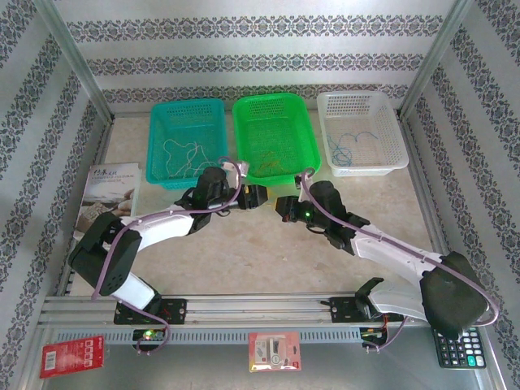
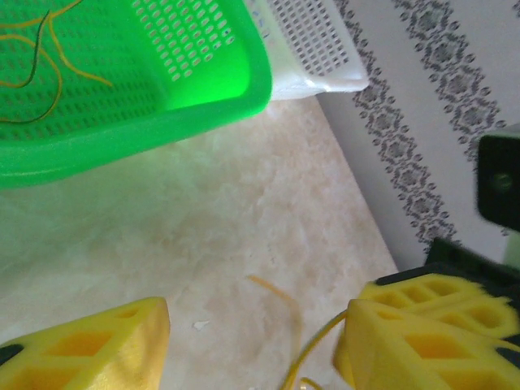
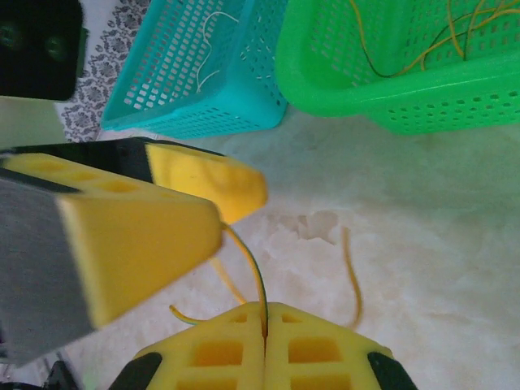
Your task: Untangle the cables
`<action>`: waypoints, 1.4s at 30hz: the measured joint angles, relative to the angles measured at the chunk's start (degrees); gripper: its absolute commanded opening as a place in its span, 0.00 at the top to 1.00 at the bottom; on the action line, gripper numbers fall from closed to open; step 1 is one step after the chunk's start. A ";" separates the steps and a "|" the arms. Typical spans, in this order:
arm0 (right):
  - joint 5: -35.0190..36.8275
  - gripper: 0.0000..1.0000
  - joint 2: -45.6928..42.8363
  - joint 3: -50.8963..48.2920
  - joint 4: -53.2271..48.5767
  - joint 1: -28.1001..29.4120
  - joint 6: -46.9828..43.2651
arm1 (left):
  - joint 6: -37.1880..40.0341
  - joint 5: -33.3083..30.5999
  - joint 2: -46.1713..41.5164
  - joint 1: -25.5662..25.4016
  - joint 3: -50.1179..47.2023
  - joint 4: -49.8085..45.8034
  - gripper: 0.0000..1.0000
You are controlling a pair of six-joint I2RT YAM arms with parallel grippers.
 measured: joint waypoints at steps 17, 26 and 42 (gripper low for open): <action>-1.16 1.00 1.03 1.44 0.11 1.90 0.52 | -0.15 -0.26 2.29 0.00 0.48 0.48 1.00; 1.25 1.00 0.37 -2.84 3.74 1.44 1.73 | -3.78 -2.54 0.92 -0.68 -0.42 5.29 1.00; 2.54 1.00 0.11 -5.46 12.41 1.01 4.35 | -12.87 -3.48 1.14 -1.16 -1.66 17.29 1.00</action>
